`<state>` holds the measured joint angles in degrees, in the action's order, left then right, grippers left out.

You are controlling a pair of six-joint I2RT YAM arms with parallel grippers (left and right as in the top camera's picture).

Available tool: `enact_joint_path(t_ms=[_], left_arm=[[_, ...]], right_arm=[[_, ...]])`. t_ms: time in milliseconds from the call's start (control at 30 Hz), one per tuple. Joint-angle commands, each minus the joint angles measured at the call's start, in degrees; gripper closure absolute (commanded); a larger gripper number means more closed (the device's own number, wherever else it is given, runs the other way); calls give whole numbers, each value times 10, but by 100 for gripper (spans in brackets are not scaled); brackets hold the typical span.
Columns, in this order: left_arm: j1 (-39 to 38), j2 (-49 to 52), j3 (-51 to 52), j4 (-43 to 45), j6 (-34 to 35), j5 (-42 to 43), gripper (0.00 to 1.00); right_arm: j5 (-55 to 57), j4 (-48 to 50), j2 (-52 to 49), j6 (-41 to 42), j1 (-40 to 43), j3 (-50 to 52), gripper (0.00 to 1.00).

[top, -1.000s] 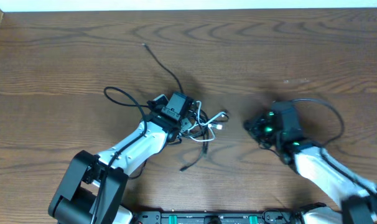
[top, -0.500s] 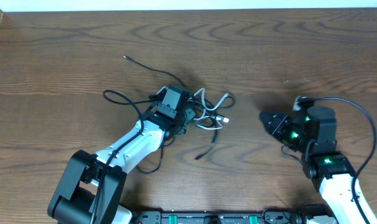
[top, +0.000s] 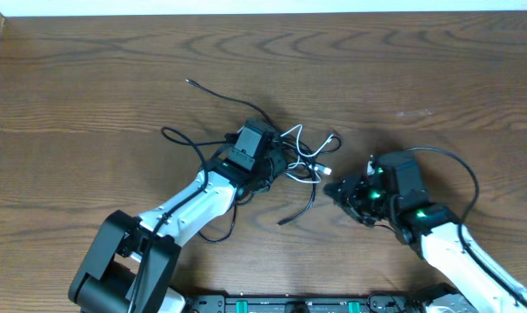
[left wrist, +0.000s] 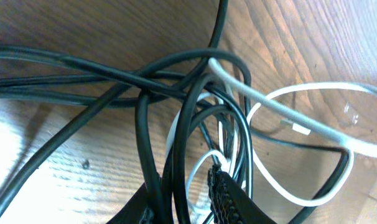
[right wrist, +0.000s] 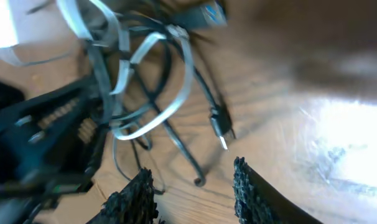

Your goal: Untangle cables

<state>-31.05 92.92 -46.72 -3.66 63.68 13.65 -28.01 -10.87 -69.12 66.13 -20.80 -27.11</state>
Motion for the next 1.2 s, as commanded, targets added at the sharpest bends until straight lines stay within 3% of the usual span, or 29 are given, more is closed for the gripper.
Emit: enact_joint_path(t_ms=[0,133,400,700,1167], left_arm=[[-7,6,0,-1,3,7,74],[-7,6,0,-1,3,6,74],[-7,6,0,-10,3,7,74],[-7,6,0,-31,3,3,74],[-7,6,0,-31,3,-2,75]], right_arm=[[47,0,-34,78,-20,0,61],[72,17,-77,131,-21,0,63],[78,93,-130,150,-21,0,67],[131,113,-135,166,-21,0,69],[100,186,-136,166,-32,0,69]])
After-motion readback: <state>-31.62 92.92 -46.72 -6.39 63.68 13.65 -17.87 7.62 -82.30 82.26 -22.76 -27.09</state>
